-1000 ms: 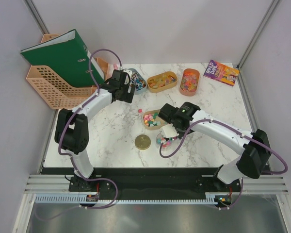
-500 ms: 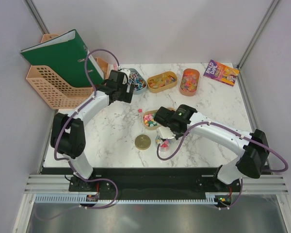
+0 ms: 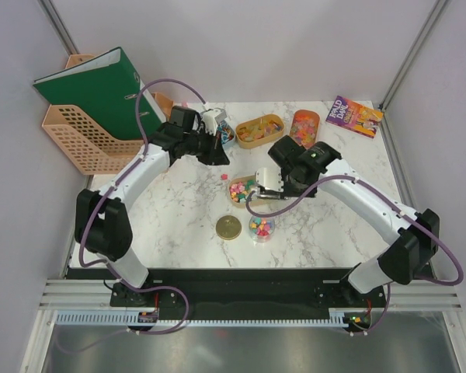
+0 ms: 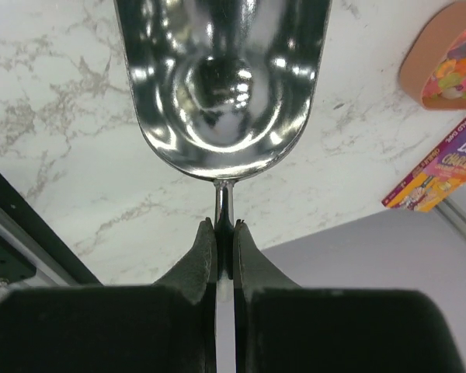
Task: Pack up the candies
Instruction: Place the fake candies in the packing bottle, then move the storage box to the center of the board.
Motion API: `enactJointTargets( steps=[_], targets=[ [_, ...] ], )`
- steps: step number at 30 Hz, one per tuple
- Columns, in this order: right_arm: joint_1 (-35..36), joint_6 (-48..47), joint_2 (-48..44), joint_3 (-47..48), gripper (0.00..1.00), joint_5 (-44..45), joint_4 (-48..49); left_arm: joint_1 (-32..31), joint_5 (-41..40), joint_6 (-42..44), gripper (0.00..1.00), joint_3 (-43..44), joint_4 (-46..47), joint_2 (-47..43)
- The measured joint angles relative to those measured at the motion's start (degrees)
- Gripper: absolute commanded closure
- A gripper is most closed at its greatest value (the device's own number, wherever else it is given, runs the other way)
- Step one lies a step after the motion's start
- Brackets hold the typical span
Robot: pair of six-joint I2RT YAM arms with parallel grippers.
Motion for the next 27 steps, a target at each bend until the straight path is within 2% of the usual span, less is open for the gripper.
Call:
enactJointTargets(
  steps=[4,8,16,27],
  targets=[
    [-2.54,0.02,0.7,2.08,1.0,-5.68,3.13,-0.07,12.57,-0.87,0.98,1.99,-0.87,1.51],
    [-3.32,-0.11,2.75,3.93,1.0,-9.9,5.31,-0.61,19.39,-1.75,0.98,3.32,-1.29,3.56],
    [-6.23,-0.04,6.16,7.69,1.0,-14.86,7.56,-2.43,21.81,-1.95,0.98,4.33,-2.08,6.25],
    [-7.58,0.2,5.46,9.99,1.0,-20.44,8.39,-3.78,22.18,-1.95,0.98,5.49,-2.21,8.22]
  ],
)
